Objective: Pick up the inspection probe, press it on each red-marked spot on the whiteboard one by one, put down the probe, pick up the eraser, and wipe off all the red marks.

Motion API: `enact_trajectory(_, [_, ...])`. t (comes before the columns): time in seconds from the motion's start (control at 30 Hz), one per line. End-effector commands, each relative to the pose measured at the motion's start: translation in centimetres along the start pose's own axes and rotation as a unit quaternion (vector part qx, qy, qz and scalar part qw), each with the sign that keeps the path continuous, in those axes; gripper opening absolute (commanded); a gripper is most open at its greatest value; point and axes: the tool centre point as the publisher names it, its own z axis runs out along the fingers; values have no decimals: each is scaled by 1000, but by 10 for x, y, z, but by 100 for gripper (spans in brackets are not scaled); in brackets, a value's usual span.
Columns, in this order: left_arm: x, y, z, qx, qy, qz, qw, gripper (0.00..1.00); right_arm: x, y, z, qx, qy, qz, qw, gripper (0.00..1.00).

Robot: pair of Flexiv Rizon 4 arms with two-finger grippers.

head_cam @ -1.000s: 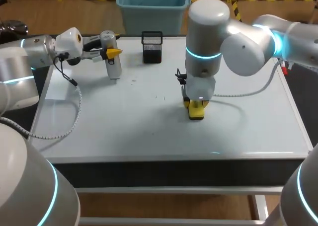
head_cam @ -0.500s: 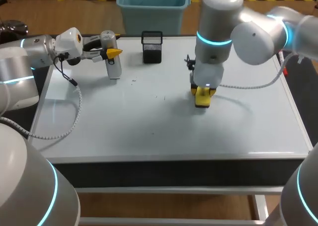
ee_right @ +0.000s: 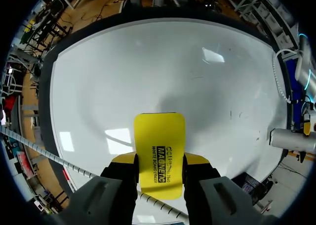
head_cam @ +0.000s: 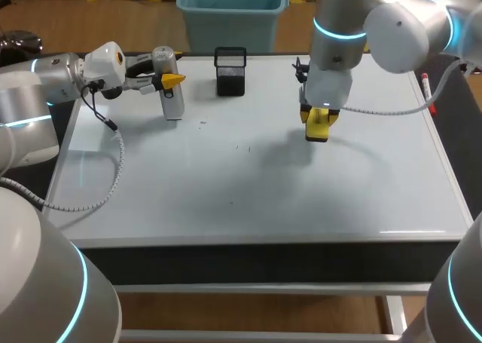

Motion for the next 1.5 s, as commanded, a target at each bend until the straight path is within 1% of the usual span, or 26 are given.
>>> enact_trajectory(0.03, [-1, -1, 0, 0, 1, 0, 1000, 0, 2, 0, -1, 1, 1, -1, 1000, 0])
enact_trajectory(0.27, [-1, -1, 0, 0, 1, 0, 1000, 0, 2, 0, -1, 1, 1, -1, 1000, 0])
enact_trajectory(0.33, [-1, -1, 0, 0, 1, 0, 1000, 0, -2, -2, 4, -7, -2, -1, 1000, 0])
enact_trajectory(0.47, [-1, -1, 0, 0, 1, 0, 1000, 0, -19, -18, 7, 8, 4, -1, 1000, 0])
enact_trajectory(0.67, [-1, -1, 0, 0, 1, 0, 1000, 0, -47, -44, 11, 12, 5, -16, 1000, 0])
enact_trajectory(0.83, [-1, -1, 0, 0, 1, 0, 1000, 0, -63, -63, 16, 8, 4, -35, 999, 0])
enact_trajectory(0.93, [-1, -1, 0, 0, 1, 0, 1000, 0, -70, -74, 19, 4, 8, -38, 999, 0])
enact_trajectory(1.17, [-1, -1, 0, 0, 1, 0, 1000, 0, -78, -92, 20, 5, 11, -46, 999, 0])
enact_trajectory(1.5, [-1, -1, 0, 0, 1, 0, 1000, 0, -81, -115, 27, -1, 13, -46, 999, 0])
